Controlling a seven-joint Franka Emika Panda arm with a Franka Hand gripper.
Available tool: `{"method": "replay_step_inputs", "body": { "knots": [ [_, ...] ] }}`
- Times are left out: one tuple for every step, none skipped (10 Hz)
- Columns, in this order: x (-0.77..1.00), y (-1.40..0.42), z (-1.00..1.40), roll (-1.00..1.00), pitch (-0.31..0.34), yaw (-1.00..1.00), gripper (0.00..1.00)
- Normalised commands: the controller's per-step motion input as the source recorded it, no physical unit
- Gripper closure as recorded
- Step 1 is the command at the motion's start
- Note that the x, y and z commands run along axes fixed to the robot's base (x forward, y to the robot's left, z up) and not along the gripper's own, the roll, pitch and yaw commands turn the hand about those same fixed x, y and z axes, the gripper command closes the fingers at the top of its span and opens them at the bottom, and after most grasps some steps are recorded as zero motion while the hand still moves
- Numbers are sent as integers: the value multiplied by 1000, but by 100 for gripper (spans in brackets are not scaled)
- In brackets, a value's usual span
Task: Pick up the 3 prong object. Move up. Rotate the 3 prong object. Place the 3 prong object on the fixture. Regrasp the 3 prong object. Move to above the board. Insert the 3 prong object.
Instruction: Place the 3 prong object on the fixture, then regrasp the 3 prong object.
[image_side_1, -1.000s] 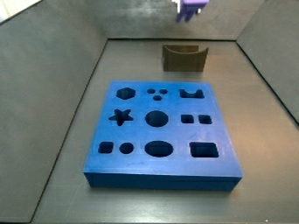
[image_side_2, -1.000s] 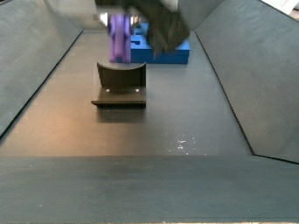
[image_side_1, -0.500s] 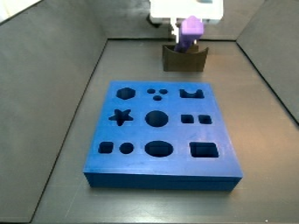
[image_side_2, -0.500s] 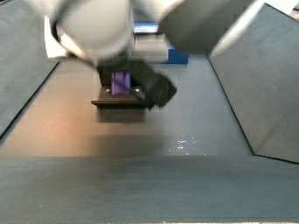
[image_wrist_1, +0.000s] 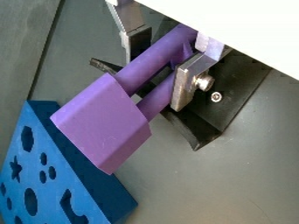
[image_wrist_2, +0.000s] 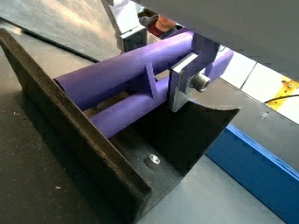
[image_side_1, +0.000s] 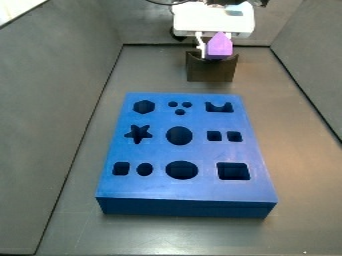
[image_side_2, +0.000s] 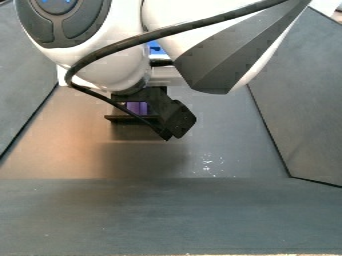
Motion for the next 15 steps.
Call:
{"method": "replay_step_inputs", "body": {
  "knots": [
    [58, 137, -236, -9, -16, -98, 100],
    [60, 133, -233, -10, -16, -100, 100],
    [0, 0, 0, 0, 0, 0, 0],
    [0, 0, 1000, -18, 19, 52, 0],
    [-10, 5, 1000, -13, 25, 54, 0],
    [-22, 5, 1000, -11, 20, 46, 0],
    [-34, -3, 1000, -8, 5, 36, 0],
    [-45, -4, 1000, -9, -5, 30, 0],
    [-49, -2, 886, -11, -16, 28, 0],
    [-47, -2, 706, -17, -24, 27, 0],
    [-43, -3, 460, -27, -32, 30, 0],
    [-41, -5, 269, -31, -40, 37, 0],
    [-16, -963, 1000, 1000, 50, 19, 0],
    [-12, -1000, 958, 1000, 50, 20, 0],
    [-41, -1000, 939, 1000, 43, 19, 0]
  ]
}}
